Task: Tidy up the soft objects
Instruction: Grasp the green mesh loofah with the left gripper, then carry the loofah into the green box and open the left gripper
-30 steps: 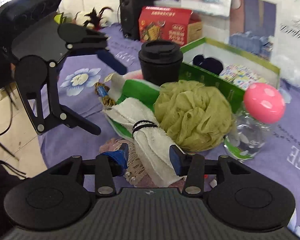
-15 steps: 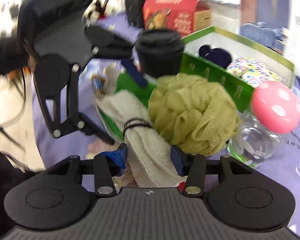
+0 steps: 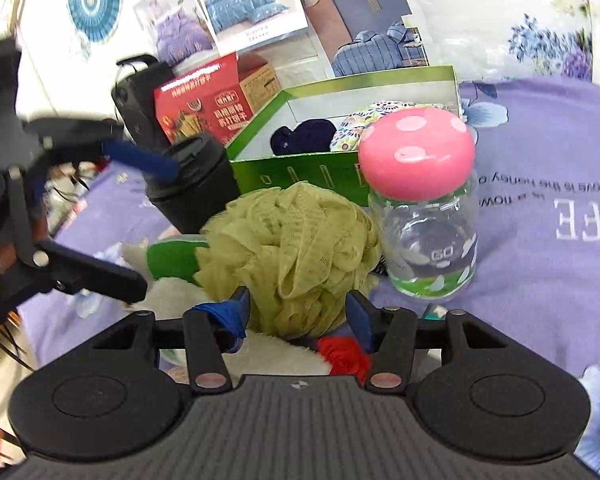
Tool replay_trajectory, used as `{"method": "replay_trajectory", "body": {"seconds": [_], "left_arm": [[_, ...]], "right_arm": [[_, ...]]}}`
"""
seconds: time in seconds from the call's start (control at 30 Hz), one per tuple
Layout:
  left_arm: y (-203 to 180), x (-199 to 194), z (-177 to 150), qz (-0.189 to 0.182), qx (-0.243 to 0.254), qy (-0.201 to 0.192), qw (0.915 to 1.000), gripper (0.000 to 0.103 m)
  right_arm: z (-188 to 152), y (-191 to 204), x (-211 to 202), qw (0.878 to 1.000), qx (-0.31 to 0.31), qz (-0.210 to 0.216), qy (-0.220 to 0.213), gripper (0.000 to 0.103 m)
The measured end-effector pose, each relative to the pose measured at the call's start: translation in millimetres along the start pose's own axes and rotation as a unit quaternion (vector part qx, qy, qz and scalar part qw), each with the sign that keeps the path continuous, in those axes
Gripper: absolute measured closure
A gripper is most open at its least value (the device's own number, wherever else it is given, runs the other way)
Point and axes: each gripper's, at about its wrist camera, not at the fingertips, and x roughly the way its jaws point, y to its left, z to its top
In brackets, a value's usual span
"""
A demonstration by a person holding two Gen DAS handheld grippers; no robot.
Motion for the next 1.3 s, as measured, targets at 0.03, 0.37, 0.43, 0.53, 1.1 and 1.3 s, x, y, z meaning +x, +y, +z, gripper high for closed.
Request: {"method": "replay_trajectory", "body": {"seconds": [0.03,0.37,0.43,0.53,1.1,1.3], "left_arm": [[4,7,6,-0.004,0.007,0.010,0.9999,0.002],[38,60,21,-0.066,-0.020,0.093,0.9933,0.002],[34,64,20,-0.058,-0.008,0.094,0.9939,0.002],[26,70,20,-0.043,0.012,0.106,0.9933,0.002],[-8,15,31,-0.002,0.010,0.040,0.9991,0.059],[-23,-45,54,0.061,0.042,-0.034,0.9967,0.059]], "right_arm": [[2,-2,2,1.000,-0.001,0.000,0.003,0.064],[1,-11,25,0.999,0.019,0.023,0.033,0.057],[1,-11,29,0.999,0.017,0.026,0.030,0.056],[-1,-8,35,0.999,0.001,0.021,0.040,0.052],[-14,35,-11,0.988,-0.121,-0.037,-0.086,0.086],[20,60,-49,0.967,-0.186,-0.078,-0.155,0.085]]}}
